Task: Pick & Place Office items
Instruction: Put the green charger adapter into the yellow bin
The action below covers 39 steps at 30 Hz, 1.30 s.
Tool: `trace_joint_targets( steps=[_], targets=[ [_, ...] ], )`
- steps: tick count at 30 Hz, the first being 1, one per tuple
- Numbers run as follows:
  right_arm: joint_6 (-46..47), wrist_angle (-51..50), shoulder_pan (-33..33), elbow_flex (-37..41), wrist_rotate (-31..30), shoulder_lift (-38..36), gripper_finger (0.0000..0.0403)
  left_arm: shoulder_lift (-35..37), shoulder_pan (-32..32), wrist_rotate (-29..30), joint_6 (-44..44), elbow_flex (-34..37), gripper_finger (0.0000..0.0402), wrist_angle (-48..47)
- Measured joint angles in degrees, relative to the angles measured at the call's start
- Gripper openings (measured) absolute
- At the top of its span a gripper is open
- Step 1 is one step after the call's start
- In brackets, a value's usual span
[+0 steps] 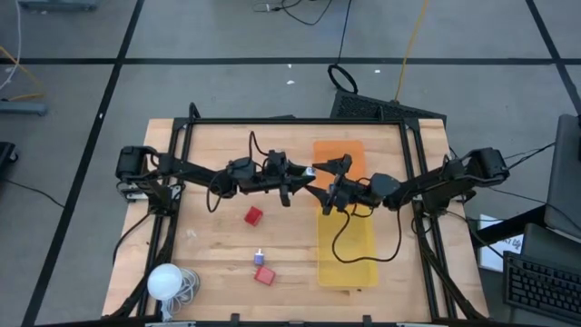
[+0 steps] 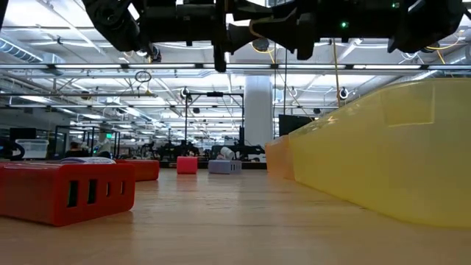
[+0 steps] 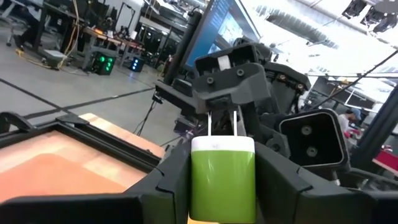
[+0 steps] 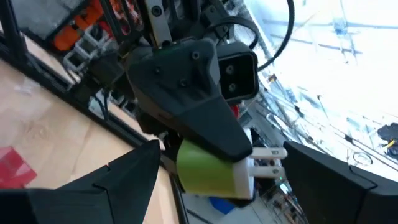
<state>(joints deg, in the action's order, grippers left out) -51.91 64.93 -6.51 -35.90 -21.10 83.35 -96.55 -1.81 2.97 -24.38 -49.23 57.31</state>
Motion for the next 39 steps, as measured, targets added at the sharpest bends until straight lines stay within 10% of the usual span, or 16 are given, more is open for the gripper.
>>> trace_joint_targets(
  steps=[18,39],
  targets=[
    [-0.65,4.97,0.12,0.0,-0.12,2.73,0.0239,0.0,0.38,0.03,1.37,-1.72,0.0138,-4.06],
    [11.27,-1.25,0.09,0.11,-3.18,2.14,0.0239,5.63,-1.69,0.09,17.24,-1.75,0.0229,-10.52]
  ],
)
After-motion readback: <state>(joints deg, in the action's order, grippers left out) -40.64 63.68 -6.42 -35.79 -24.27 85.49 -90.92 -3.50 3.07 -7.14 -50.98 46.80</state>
